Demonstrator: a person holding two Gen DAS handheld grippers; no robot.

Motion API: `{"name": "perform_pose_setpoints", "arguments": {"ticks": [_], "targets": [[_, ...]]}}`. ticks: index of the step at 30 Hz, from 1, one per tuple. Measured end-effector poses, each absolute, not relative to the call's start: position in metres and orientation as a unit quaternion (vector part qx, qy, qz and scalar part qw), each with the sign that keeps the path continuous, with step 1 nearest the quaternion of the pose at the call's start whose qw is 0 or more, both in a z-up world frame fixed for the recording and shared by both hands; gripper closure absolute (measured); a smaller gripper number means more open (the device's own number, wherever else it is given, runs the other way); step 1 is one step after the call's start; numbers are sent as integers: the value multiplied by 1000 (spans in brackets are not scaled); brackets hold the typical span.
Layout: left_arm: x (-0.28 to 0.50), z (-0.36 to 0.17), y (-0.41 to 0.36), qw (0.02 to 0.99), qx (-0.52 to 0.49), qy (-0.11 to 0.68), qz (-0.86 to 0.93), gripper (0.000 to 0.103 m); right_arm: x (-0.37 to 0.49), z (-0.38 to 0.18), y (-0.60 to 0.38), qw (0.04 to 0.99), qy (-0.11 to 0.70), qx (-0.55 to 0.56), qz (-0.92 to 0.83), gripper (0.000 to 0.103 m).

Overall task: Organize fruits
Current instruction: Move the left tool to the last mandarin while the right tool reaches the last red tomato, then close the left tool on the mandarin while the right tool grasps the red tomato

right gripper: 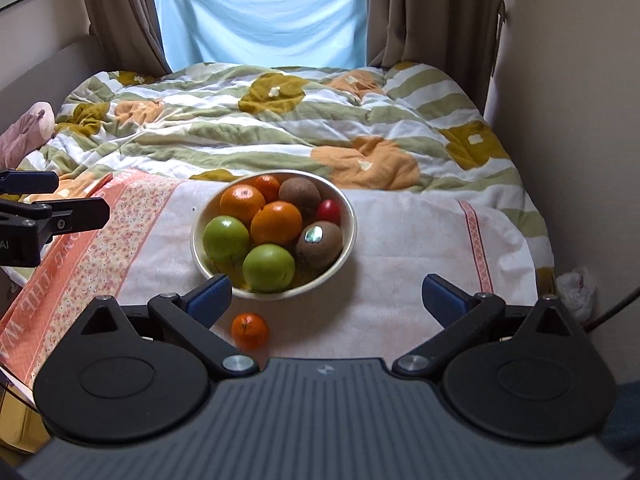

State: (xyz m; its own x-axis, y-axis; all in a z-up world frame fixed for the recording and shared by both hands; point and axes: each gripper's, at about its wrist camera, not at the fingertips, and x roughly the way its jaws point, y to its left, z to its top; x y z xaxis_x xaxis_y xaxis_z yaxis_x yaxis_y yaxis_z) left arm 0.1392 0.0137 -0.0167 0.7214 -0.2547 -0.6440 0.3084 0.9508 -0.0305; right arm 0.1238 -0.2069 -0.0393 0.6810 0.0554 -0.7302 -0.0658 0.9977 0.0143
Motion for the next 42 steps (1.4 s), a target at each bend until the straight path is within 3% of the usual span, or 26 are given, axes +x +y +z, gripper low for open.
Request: {"name": "perform_pose_setpoints", "arguments": {"ticks": [14, 22, 27, 31, 34, 35, 42], "targets": [[143, -82, -16, 880, 80, 402, -239, 10, 86, -112, -172, 896, 443, 16, 14, 0], [167, -131, -51, 854, 103, 424, -282, 27, 87, -144, -174, 894, 447, 23, 7, 0], [178, -150, -64, 847, 103, 436, -287, 40, 92, -155, -177, 890, 455, 36, 9, 10], [183, -157, -69, 845, 106, 437, -289, 42, 96, -160, -177, 887, 460, 40, 14, 18], [185, -162, -72, 842, 108, 441, -293, 53, 99, -161, -176, 888, 459, 41, 14, 20], [186, -163, -73, 839, 109, 443, -295, 61, 100, -161, -176, 888, 458, 41, 13, 21], [182, -164, -76, 841, 124, 436, -296, 62, 104, -160, -177, 887, 459, 42, 14, 26]]}}
